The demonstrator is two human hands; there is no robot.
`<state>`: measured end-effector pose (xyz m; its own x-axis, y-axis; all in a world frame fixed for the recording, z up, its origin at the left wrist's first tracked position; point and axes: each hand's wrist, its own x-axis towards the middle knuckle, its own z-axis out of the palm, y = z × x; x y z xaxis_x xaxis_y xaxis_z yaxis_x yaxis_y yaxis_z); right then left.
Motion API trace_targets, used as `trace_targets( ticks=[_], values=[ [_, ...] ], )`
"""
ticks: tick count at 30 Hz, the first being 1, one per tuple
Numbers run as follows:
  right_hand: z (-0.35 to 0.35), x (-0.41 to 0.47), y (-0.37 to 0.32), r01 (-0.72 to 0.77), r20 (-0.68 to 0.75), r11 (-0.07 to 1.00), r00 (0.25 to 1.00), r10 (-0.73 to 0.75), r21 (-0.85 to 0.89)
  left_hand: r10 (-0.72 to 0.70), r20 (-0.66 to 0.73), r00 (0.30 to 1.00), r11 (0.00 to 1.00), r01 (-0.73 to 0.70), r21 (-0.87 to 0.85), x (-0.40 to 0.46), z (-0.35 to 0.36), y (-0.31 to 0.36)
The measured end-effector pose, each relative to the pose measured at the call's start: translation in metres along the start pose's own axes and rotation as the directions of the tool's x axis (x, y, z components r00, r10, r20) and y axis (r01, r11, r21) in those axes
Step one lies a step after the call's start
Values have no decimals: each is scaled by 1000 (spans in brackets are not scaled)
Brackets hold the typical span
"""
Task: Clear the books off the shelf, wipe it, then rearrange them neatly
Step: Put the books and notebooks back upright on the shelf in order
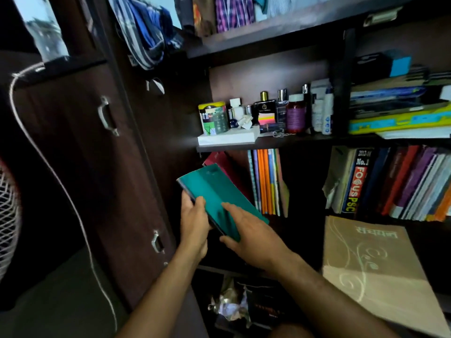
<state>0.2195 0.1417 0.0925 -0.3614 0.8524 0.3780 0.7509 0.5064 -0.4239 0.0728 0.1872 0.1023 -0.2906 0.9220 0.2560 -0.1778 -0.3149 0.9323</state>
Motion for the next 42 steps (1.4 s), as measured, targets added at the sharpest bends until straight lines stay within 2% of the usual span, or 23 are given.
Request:
trace_targets(
  ticks=[2, 5, 9, 14, 18, 22, 25, 28, 30, 33, 36, 39, 42],
  values=[
    [16, 1, 12, -110, -16, 992, 994, 109, -61, 63, -65, 996, 998, -63, -5, 4, -3, -8],
    [38, 8, 33, -291, -33, 949, 957, 289, -124, 74, -111, 991, 997, -74, 3, 5, 5, -21],
    [60, 31, 50, -333, -3, 943, 943, 333, -18, 102, -117, 988, 995, -100, 25, 12, 21, -34],
    [78, 53, 75, -402, -28, 916, 915, 402, 14, 143, -133, 981, 976, -118, 182, 29, 19, -72],
    [83, 50, 82, -402, -69, 912, 911, 407, 78, 140, -166, 976, 965, -97, 242, 33, 13, -91],
    [83, 47, 84, -406, -137, 903, 896, 423, 141, 60, -85, 995, 959, -34, 282, 43, 20, -86],
    [85, 48, 87, -412, -180, 887, 875, 449, 211, 34, 6, 999, 926, -34, 375, 72, 25, -94],
    [89, 51, 89, -417, -158, 871, 872, 464, 261, 22, 69, 997, 943, -44, 330, 79, 36, -103],
    [94, 53, 90, -421, -110, 883, 887, 448, 208, 26, 83, 996, 937, -53, 345, 74, 38, -114],
    [97, 58, 93, -380, -75, 921, 919, 386, 79, 92, 47, 995, 909, -103, 404, 82, 38, -130],
    [96, 60, 98, -370, -96, 919, 918, 384, 137, 188, -11, 982, 871, -162, 463, 105, 45, -131],
    [97, 58, 100, -354, -112, 920, 921, 374, 166, 170, -144, 975, 900, -94, 425, 122, 54, -121],
    [97, 59, 100, -352, -91, 923, 926, 368, 154, 177, -154, 972, 883, -88, 461, 131, 58, -122]
  ],
)
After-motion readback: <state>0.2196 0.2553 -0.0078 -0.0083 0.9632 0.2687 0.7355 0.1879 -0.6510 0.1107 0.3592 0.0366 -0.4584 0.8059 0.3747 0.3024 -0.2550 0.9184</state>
